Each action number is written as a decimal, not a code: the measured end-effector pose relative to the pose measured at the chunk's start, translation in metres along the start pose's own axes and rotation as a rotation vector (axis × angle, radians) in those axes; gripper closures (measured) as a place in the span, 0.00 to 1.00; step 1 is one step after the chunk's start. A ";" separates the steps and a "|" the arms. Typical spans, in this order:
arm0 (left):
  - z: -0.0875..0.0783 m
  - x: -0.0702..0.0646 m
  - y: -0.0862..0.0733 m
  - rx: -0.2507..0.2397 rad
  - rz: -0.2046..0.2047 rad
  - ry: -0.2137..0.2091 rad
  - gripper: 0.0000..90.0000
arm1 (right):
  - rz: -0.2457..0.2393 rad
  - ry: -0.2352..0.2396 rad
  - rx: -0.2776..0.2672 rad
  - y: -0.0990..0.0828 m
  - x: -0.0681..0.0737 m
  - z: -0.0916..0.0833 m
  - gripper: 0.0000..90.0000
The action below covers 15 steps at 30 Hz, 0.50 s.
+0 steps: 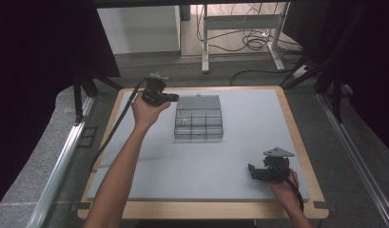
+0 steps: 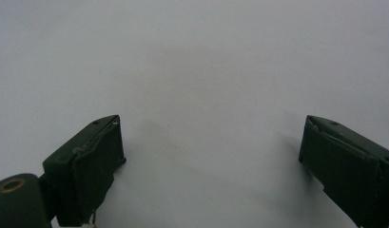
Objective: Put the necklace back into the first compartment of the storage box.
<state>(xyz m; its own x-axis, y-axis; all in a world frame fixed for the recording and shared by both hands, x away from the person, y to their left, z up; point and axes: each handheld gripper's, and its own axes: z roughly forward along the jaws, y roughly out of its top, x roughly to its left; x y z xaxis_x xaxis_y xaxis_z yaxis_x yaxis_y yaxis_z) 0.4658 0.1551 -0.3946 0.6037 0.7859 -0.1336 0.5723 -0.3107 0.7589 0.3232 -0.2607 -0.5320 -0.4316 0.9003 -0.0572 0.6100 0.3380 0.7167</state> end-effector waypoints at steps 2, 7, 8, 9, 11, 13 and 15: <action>0.005 0.000 -0.004 0.014 0.002 -0.003 1.00 | 0.000 0.000 0.000 0.000 0.000 0.000 0.08; 0.025 0.002 -0.021 0.049 -0.010 -0.013 1.00 | 0.000 0.000 0.000 0.000 0.000 0.000 0.08; 0.028 0.002 -0.024 0.055 -0.010 -0.015 1.00 | 0.000 -0.001 0.000 0.000 0.000 0.000 0.08; 0.032 0.003 -0.027 0.065 -0.012 -0.017 0.99 | -0.001 0.000 0.000 0.000 0.000 0.000 0.08; 0.040 0.005 -0.034 0.075 -0.024 -0.023 0.99 | 0.000 0.000 0.000 0.000 0.000 0.000 0.08; 0.047 0.006 -0.039 0.089 -0.028 -0.025 0.99 | 0.000 0.000 0.000 0.000 0.000 0.000 0.08; 0.054 0.006 -0.043 0.099 -0.033 -0.020 0.99 | 0.000 0.000 0.000 0.000 0.000 0.000 0.08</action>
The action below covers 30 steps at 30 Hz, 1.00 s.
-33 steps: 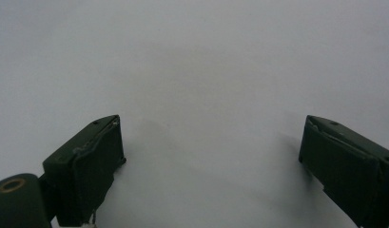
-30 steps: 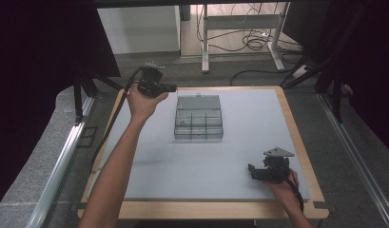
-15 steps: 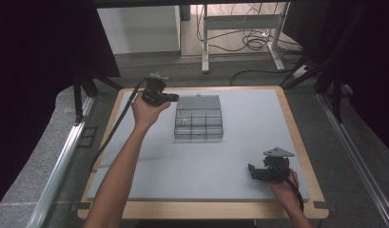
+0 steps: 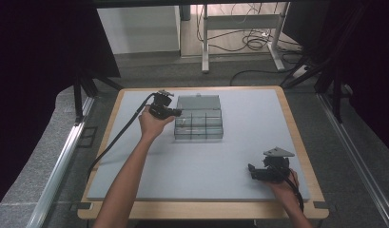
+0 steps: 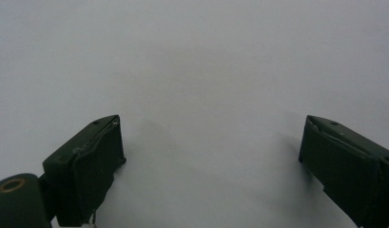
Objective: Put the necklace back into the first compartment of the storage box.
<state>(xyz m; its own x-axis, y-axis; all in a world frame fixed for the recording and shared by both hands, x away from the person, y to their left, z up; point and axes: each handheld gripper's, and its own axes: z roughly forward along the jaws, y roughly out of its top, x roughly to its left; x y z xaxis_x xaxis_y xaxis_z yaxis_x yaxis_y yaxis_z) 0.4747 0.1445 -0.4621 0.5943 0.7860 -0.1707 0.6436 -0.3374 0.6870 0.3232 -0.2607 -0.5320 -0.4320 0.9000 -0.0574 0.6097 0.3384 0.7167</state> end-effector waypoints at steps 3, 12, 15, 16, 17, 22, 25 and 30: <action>0.010 -0.001 -0.005 0.031 0.017 0.014 0.99 | -0.001 0.000 0.000 0.000 0.000 0.000 0.08; 0.030 -0.004 -0.011 0.083 0.040 0.035 0.99 | 0.000 0.000 -0.001 0.000 0.000 0.000 0.08; 0.031 -0.003 -0.012 0.088 0.037 0.039 0.98 | 0.000 0.000 -0.001 0.000 0.000 0.000 0.08; 0.031 -0.003 -0.012 0.092 0.037 0.039 0.97 | 0.000 0.000 -0.001 0.000 0.000 0.000 0.08; 0.031 -0.003 -0.012 0.093 0.037 0.040 0.96 | 0.000 0.000 -0.001 0.000 0.000 0.000 0.08; 0.014 -0.003 -0.013 0.042 0.039 0.037 0.84 | -0.001 0.000 -0.001 0.000 0.000 0.000 0.08; -0.014 -0.008 -0.020 -0.038 0.051 0.013 0.71 | -0.002 0.000 -0.001 0.000 0.000 0.000 0.08; -0.057 -0.015 -0.048 -0.104 0.036 -0.042 0.54 | -0.002 0.000 0.000 0.000 0.000 0.000 0.08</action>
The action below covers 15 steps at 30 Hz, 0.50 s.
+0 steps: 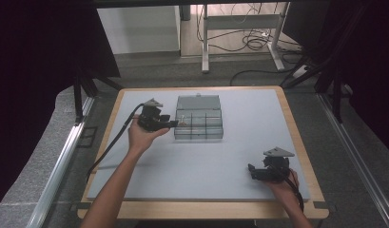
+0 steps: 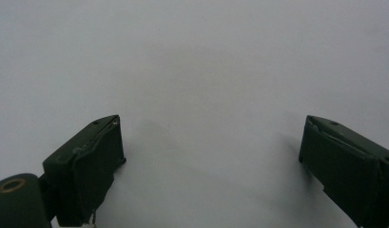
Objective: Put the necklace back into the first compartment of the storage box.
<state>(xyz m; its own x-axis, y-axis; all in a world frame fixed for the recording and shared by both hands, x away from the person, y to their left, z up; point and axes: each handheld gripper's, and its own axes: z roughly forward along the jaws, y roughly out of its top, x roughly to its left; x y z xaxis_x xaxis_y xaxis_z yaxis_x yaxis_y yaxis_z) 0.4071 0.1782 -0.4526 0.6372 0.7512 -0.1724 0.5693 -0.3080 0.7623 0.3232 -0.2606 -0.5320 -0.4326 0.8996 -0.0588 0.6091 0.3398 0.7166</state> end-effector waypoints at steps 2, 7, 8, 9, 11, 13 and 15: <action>-0.017 -0.005 -0.013 -0.002 0.009 -0.006 0.48 | 0.000 -0.001 0.000 0.000 0.000 0.000 0.08; -0.046 -0.015 -0.039 -0.022 0.016 -0.020 0.43 | -0.001 -0.003 0.000 0.000 0.000 0.000 0.08; -0.050 -0.016 -0.044 -0.028 0.013 -0.023 0.42 | 0.001 -0.004 0.000 0.000 0.000 0.000 0.08; -0.054 -0.017 -0.049 -0.030 0.012 -0.027 0.41 | 0.000 -0.004 0.001 0.000 0.000 0.000 0.08; -0.061 -0.020 -0.060 -0.035 0.008 -0.030 0.40 | 0.001 -0.004 0.000 0.000 0.000 0.000 0.08; -0.065 -0.021 -0.067 -0.033 0.005 -0.037 0.39 | 0.001 -0.004 0.000 0.000 0.000 0.000 0.08; -0.067 -0.024 -0.076 -0.032 0.002 -0.045 0.38 | 0.000 -0.005 0.002 0.000 0.000 0.000 0.08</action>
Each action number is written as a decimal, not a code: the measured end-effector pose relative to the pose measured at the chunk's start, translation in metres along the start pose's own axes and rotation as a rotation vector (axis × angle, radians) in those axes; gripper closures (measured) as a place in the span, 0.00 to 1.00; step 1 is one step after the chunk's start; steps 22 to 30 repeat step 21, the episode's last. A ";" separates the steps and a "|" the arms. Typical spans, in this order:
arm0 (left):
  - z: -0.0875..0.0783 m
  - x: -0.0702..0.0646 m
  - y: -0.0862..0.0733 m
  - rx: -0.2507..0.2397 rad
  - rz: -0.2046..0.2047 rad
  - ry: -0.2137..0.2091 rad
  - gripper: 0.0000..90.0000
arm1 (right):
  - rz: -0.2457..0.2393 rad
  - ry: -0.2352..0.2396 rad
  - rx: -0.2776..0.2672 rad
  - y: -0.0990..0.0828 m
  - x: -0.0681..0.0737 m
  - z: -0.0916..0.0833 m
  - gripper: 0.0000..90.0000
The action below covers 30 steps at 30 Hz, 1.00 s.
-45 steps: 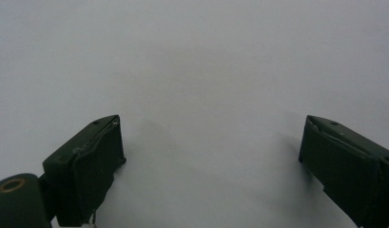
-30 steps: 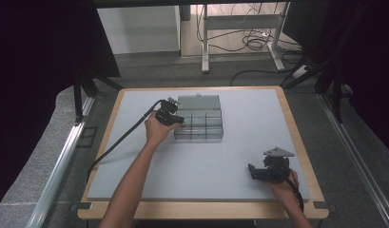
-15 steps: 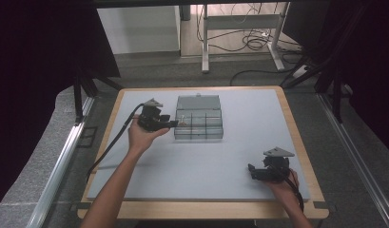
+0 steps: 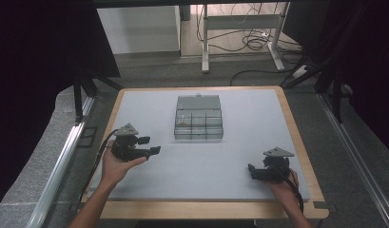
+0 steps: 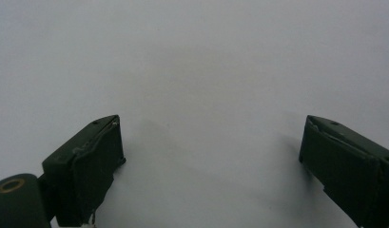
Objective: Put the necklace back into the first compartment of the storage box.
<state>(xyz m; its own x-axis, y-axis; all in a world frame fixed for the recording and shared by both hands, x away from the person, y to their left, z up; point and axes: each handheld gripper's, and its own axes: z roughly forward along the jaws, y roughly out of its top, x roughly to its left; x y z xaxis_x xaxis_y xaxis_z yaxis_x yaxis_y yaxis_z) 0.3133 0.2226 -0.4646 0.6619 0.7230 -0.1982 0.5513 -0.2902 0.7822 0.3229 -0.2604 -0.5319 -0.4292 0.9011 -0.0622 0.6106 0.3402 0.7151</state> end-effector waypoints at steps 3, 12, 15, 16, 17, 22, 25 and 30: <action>-0.001 -0.004 -0.009 0.010 0.002 -0.008 0.37 | 0.003 0.001 0.001 0.000 0.000 0.000 0.08; 0.003 -0.009 -0.028 0.039 0.014 0.007 0.36 | 0.004 0.003 0.001 0.000 0.000 0.000 0.08; 0.002 -0.010 -0.030 0.041 0.006 -0.006 0.36 | 0.003 0.003 0.000 0.000 0.000 0.000 0.08; 0.002 -0.009 -0.031 0.045 0.003 -0.007 0.36 | 0.003 0.003 0.000 0.000 0.000 0.000 0.08; 0.001 -0.008 -0.032 0.049 -0.001 -0.009 0.35 | 0.004 0.003 0.000 0.000 0.000 0.000 0.08; -0.005 -0.003 -0.033 0.035 -0.026 -0.003 0.35 | 0.004 0.004 0.000 0.000 0.000 0.000 0.08; -0.005 -0.003 -0.033 0.035 -0.026 -0.003 0.35 | 0.004 0.004 0.000 0.000 0.000 0.000 0.08; -0.005 -0.003 -0.033 0.035 -0.026 -0.003 0.35 | 0.004 0.004 0.000 0.000 0.000 0.000 0.08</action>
